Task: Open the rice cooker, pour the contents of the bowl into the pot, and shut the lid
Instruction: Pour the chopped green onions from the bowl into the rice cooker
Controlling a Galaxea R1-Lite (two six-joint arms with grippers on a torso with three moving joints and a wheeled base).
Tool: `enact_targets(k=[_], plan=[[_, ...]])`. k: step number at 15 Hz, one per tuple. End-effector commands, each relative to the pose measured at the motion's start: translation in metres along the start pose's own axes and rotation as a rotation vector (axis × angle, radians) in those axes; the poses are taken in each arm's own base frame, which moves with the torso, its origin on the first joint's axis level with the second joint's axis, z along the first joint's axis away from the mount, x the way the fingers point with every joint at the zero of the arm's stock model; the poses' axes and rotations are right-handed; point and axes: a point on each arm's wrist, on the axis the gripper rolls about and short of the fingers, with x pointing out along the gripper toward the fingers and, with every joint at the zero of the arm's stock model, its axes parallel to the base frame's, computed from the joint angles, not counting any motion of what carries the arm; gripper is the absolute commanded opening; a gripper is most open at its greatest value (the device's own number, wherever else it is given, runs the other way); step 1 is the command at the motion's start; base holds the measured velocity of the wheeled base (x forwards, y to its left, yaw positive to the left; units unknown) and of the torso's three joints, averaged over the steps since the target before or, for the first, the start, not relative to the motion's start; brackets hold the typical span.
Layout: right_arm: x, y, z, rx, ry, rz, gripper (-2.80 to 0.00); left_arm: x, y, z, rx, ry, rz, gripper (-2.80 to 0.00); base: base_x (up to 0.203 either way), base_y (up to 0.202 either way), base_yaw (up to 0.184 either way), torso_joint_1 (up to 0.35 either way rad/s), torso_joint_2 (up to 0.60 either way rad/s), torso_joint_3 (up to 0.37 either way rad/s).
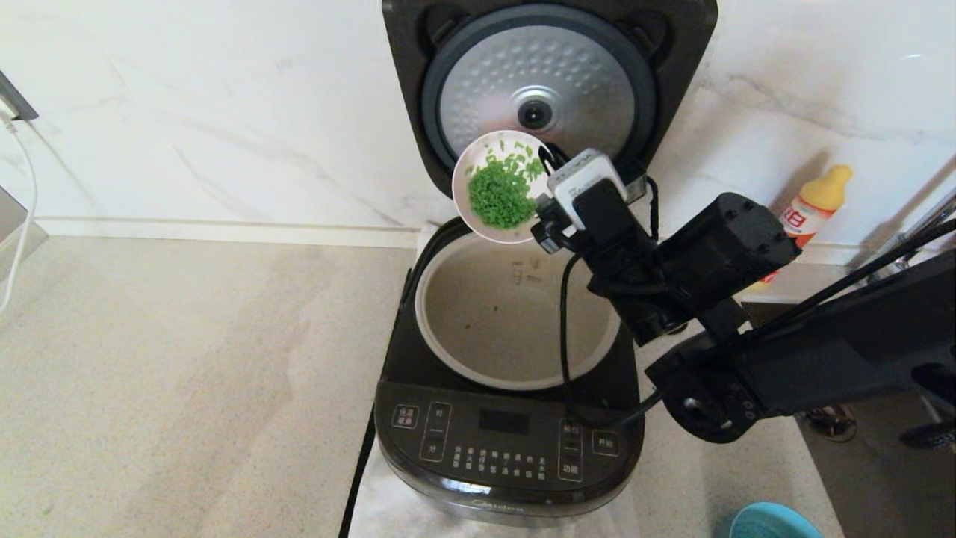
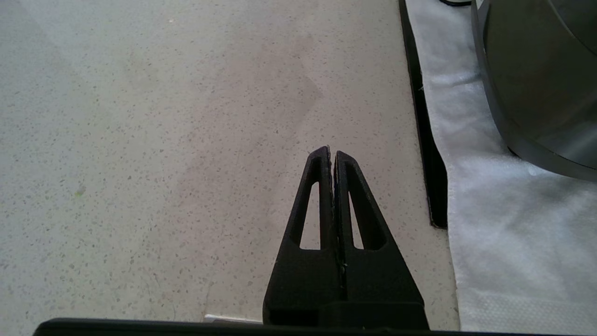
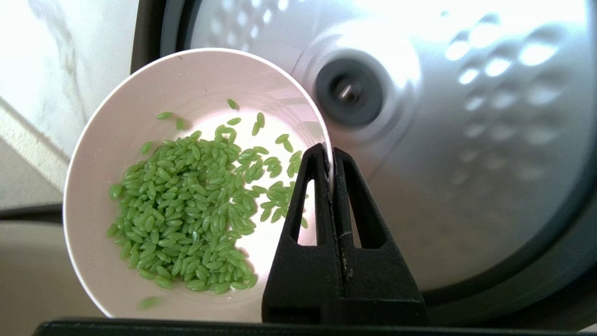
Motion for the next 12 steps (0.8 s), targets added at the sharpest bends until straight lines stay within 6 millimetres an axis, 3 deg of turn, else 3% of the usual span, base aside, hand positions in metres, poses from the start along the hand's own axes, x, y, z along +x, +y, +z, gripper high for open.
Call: enact_targets(k=[1, 7, 12], plan=[[-0.004, -0.002, 0.003, -0.004, -0.002, 0.004, -2.80, 0.001, 0.000, -0.003, 0.000, 0.009, 0.000, -2.80, 0.000, 0.000, 0.000, 0.000, 0.00, 0.000], [-0.019, 0.009, -0.010, -0.075, 0.023, 0.103, -2.80, 0.001, 0.000, -0.003, 0.000, 0.009, 0.000, -2.80, 0.000, 0.000, 0.000, 0.000, 0.00, 0.000], [-0.013, 0.017, -0.032, -0.113, 0.032, 0.112, -2.80, 0.001, 0.000, -0.003, 0.000, 0.009, 0.000, -2.80, 0.000, 0.000, 0.000, 0.000, 0.00, 0.000]])
